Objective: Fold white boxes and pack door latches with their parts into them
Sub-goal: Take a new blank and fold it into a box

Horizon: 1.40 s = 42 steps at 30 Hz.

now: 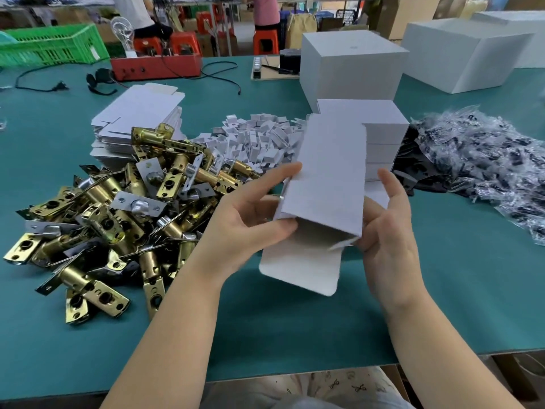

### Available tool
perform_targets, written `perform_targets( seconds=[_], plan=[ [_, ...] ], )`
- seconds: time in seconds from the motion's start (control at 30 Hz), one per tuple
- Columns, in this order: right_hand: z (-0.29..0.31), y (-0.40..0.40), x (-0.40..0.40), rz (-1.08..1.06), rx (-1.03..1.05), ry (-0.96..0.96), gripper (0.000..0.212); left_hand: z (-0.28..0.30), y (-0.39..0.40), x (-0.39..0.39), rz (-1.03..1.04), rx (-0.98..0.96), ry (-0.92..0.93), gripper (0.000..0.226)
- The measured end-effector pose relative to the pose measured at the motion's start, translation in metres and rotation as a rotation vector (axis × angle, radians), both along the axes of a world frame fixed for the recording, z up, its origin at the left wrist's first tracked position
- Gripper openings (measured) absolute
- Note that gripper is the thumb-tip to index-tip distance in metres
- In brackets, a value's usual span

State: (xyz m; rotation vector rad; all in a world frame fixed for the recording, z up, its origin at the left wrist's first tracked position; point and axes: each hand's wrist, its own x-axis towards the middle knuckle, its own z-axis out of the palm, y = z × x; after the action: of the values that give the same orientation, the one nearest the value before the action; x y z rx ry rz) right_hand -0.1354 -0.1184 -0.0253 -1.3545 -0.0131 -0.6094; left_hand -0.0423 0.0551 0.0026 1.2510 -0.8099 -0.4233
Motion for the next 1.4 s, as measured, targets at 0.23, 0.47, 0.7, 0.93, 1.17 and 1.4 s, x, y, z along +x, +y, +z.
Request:
perform_targets(
  seconds=[0.23,0.47,0.7,0.93,1.17,1.4],
  plan=[
    [0.005,-0.012,0.007,0.131,0.330,-0.012,0.045,-0.002,-0.003,0.004,-0.249,-0.139,0.204,0.081],
    [0.005,-0.010,0.007,0.102,0.304,0.005,0.061,-0.008,-0.022,-0.011,0.030,-0.048,0.076,0.046],
    [0.013,-0.011,0.003,0.511,0.442,-0.040,0.088,0.002,-0.015,0.005,0.258,-0.264,0.454,0.046],
    [0.014,-0.010,0.007,0.409,0.307,0.301,0.081,0.000,-0.008,0.006,0.408,0.117,0.187,0.017],
    [0.003,0.009,0.004,0.096,-0.119,0.278,0.027,-0.007,-0.020,-0.008,0.345,0.158,-0.002,0.022],
    [0.007,0.003,0.003,-0.079,-0.016,0.261,0.016,-0.006,-0.021,-0.007,0.084,0.185,0.110,0.015]
  ],
)
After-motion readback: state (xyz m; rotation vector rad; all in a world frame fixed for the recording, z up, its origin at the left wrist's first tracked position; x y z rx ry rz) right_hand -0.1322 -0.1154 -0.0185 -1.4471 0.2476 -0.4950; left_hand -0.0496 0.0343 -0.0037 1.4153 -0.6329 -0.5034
